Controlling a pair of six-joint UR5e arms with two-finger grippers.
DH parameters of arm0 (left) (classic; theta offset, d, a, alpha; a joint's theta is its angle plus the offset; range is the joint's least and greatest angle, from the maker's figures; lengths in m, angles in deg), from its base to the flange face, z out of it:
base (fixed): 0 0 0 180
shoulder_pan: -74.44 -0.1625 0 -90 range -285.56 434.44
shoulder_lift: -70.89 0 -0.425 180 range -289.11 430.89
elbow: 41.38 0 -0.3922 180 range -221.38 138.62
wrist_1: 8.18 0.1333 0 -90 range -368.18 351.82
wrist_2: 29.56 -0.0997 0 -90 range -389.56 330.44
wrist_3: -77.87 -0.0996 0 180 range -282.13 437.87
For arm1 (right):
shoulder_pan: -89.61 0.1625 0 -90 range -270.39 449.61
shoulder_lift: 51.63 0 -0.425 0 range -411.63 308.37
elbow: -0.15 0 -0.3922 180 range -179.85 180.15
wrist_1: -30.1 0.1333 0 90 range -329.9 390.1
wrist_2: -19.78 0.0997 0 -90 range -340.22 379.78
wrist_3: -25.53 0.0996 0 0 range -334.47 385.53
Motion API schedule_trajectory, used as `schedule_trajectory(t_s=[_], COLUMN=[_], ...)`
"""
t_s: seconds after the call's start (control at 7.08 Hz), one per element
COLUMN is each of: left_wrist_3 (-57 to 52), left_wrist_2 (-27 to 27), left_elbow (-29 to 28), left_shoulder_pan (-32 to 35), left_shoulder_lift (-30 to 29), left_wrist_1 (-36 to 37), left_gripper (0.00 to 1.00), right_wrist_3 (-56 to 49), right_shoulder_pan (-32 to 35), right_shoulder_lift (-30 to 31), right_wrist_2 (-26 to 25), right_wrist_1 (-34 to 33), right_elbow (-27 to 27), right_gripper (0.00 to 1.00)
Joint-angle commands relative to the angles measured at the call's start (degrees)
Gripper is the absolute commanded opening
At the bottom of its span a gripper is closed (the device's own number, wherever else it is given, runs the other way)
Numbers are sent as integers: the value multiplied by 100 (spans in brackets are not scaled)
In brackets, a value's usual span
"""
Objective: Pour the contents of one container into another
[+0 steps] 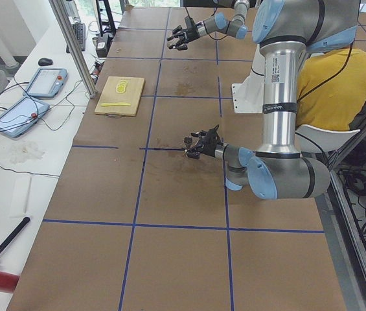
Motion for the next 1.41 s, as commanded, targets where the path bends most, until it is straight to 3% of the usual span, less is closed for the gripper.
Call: schedule_trajectory(t_s=[0.0, 0.28, 0.42, 0.57, 0.85, 0.99, 1.27], left_wrist_3=[-17, -376, -569, -597, -598, -728, -1823], left_wrist_2=[26, 44, 314, 1048, 3424, 4638, 6268], left_elbow=[433, 767, 891, 892, 883, 875, 883], left_shoulder_pan=[58, 128, 346, 861, 2440, 3397, 4832], left_shoulder_lift=[293, 348, 400, 444, 550, 489, 17], left_wrist_1=[-25, -121, -113, -52, 498, 1006, 2663], left_gripper=[99, 99, 99, 99, 99, 99, 99], right_wrist_3=[0, 0, 0, 0, 0, 0, 0], right_shoulder_pan=[0, 0, -9, -9, -9, -9, 0], right_shoulder_lift=[-3, -3, -3, -3, -3, -3, -3], right_wrist_2=[0, 0, 0, 0, 0, -9, -9], right_wrist_1=[0, 0, 0, 0, 0, 0, 0], right_elbow=[-7, -7, -7, -7, 1, 1, 10], right_gripper=[0, 0, 0, 0, 0, 0, 0])
